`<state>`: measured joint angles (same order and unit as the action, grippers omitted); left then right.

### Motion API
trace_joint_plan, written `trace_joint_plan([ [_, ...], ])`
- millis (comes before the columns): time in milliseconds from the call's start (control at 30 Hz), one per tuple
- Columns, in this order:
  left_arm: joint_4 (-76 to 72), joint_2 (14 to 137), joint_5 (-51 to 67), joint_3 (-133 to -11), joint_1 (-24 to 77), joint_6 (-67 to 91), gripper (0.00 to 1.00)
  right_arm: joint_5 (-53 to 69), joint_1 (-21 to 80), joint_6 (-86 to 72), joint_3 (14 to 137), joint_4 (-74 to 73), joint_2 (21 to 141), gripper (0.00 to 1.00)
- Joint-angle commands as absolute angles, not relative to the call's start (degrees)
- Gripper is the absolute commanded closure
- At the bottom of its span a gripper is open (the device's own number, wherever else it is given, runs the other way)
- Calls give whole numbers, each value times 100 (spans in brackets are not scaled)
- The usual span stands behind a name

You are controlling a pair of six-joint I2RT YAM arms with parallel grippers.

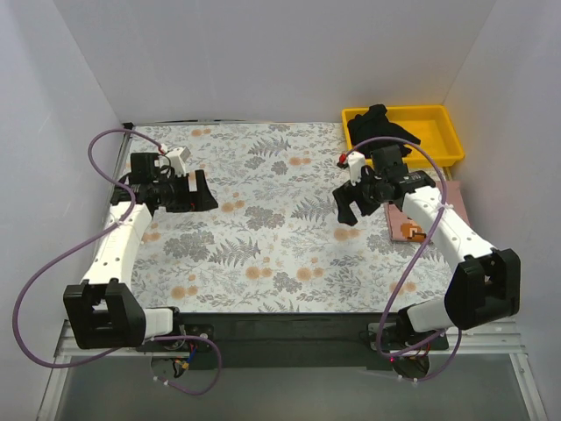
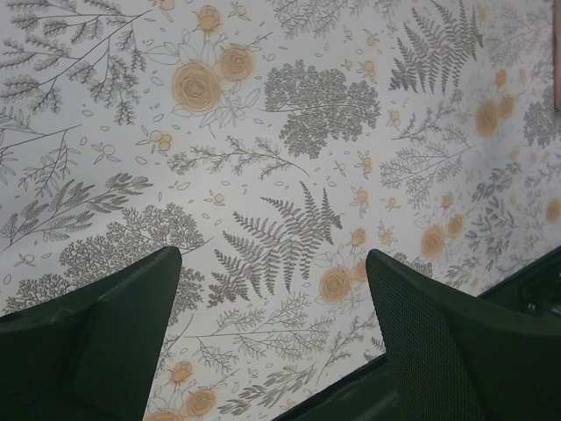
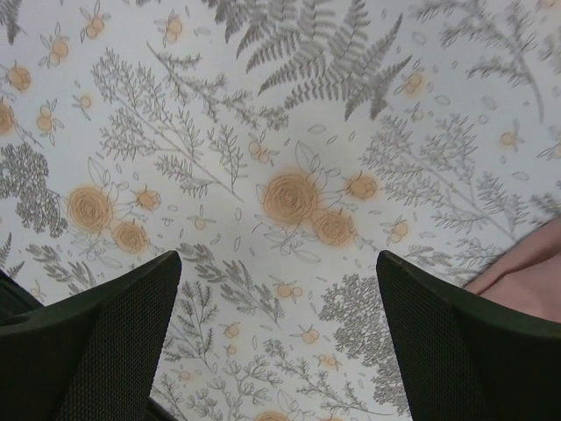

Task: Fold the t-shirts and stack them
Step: Grab the tshirt from the pile

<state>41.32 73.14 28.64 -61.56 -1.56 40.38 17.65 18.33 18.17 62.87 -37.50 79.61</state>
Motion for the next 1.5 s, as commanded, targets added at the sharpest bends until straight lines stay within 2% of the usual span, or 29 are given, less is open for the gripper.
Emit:
trace_joint_plan([
  [0, 4341, 7268, 3505, -6521, -176, 3762, 14, 1670, 1784, 1881, 7047, -3577, 8050, 2],
  [133, 4246, 7251, 3595, -6627, -176, 3849, 14, 1398, 1452, 1943, 8101, -3507, 8620, 2],
  [200, 4254, 7286, 3472, -6758, -176, 3902, 14, 1467, 1188, 1785, 9015, -3454, 8937, 2],
  [400, 4385, 7506, 3437, -7022, -176, 3902, 14, 1311, 151, 1302, 11657, -3323, 11087, 2],
  [533, 4517, 7716, 3489, -7294, -176, 3920, 14, 1161, 53, 1441, 12646, -2972, 12116, 2],
  [767, 4702, 7989, 3463, -7462, -184, 3885, 14, 712, -88, 1740, 12691, -1776, 13218, 2],
  [1000, 4763, 7963, 3287, -7400, -176, 3700, 14, 448, 166, 2267, 12534, -1802, 14044, 2],
  [1267, 4755, 8024, 3287, -7444, -176, 3621, 14, 527, 176, 2610, 12384, -2030, 14335, 4],
  [1333, 4737, 8042, 3252, -7418, -176, 3595, 14, 694, 167, 2742, 12384, -2092, 14379, 12],
  [1400, 4729, 8051, 3234, -7409, -176, 3569, 14, 834, 167, 2777, 12410, -2162, 14370, 46],
  [1433, 4729, 8059, 3208, -7435, -184, 3551, 14, 826, 176, 2777, 12419, -2162, 14370, 67],
  [1467, 4755, 8086, 3208, -7444, -176, 3542, 14, 687, 167, 2769, 12445, -2171, 14335, 98],
])
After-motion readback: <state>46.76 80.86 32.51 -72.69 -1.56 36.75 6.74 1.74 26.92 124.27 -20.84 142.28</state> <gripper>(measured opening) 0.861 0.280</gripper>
